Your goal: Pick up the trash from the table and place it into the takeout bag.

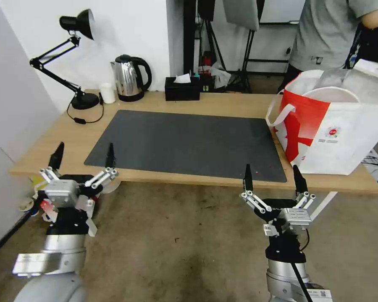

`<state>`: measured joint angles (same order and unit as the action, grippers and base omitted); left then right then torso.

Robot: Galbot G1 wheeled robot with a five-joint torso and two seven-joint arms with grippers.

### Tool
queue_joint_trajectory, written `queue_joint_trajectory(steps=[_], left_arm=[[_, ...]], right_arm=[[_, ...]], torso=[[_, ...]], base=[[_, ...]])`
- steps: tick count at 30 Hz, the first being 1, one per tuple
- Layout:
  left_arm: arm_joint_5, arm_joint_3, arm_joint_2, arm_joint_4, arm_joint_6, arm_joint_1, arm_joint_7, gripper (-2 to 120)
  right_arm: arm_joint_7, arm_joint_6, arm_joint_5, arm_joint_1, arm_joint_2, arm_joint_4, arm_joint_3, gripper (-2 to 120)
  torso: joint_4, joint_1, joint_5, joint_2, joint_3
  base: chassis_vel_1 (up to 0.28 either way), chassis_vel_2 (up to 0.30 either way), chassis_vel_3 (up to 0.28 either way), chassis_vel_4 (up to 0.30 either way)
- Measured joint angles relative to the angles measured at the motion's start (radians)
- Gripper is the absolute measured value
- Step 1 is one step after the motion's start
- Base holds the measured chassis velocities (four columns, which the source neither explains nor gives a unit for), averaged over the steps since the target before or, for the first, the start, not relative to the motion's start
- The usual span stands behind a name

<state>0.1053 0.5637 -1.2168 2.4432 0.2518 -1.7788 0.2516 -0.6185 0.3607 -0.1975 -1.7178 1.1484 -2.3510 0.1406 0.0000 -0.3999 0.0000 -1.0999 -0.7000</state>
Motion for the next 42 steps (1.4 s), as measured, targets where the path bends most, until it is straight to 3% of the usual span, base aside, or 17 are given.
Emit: queue_joint_trajectory(steps=[26,42], left_arm=[[-0.03,-0.067,0.047,-0.024,0.059,-0.009,-0.065,100],[-0.054,-0.084,0.038,-0.027,0.092,-0.027,-0.069,100]], right_arm=[[0.0,0.0,0.0,0.0,0.0,0.0,0.0,100],[0.0,0.0,0.0,0.0,0.0,0.0,0.0,100]], torso=[[0.0,0.0,0.0,0.0,0.0],[0.0,0.0,-0.0001,0.0,0.0]], base=[[0.0,0.0,0.0,0.0],[0.0,0.0,0.0,0.0]])
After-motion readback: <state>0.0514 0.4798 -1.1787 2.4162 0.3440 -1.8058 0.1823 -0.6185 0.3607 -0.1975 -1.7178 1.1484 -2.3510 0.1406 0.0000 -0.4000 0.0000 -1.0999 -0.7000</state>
